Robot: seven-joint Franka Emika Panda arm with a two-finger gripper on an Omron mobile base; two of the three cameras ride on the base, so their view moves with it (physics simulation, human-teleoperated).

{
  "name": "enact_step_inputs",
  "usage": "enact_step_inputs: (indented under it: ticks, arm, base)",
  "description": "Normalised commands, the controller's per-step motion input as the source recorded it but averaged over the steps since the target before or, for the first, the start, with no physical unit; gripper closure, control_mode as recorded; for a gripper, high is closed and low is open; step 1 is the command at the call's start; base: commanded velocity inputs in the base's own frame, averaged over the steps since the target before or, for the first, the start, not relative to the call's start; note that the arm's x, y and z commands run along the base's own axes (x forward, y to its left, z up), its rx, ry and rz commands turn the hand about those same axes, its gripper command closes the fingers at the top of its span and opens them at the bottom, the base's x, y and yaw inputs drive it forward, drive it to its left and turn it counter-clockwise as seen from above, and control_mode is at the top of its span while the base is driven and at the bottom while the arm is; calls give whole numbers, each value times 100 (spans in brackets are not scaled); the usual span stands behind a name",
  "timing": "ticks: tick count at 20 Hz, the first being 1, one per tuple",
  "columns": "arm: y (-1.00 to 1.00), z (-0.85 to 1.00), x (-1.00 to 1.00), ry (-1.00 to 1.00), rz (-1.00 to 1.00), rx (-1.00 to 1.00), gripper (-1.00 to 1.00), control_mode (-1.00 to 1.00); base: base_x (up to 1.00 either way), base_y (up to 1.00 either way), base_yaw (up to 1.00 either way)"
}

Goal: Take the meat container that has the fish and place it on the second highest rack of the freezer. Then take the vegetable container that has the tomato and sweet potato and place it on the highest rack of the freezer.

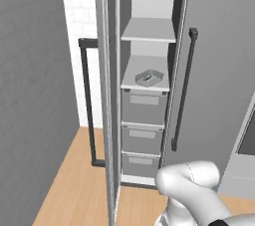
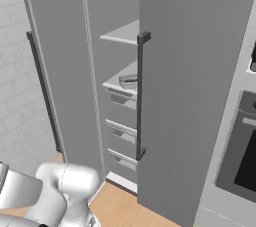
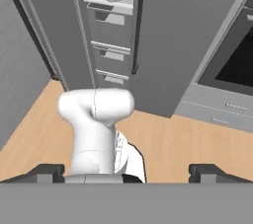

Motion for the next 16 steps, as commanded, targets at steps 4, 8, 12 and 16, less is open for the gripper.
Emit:
enact_step_inputs:
  ticks: [4,8,12,16]
  arm:
    - [0,0,0,0,0,0,-100,100]
    - [0,0,0,0,0,0,-100,100]
    - [0,0,0,0,0,0,-100,100]
    - [0,0,0,0,0,0,-100,100]
  base:
    - [-15,-72,0]
    - [-2,-88,0]
    - [-4,-99,0]
    - [-4,-100,1]
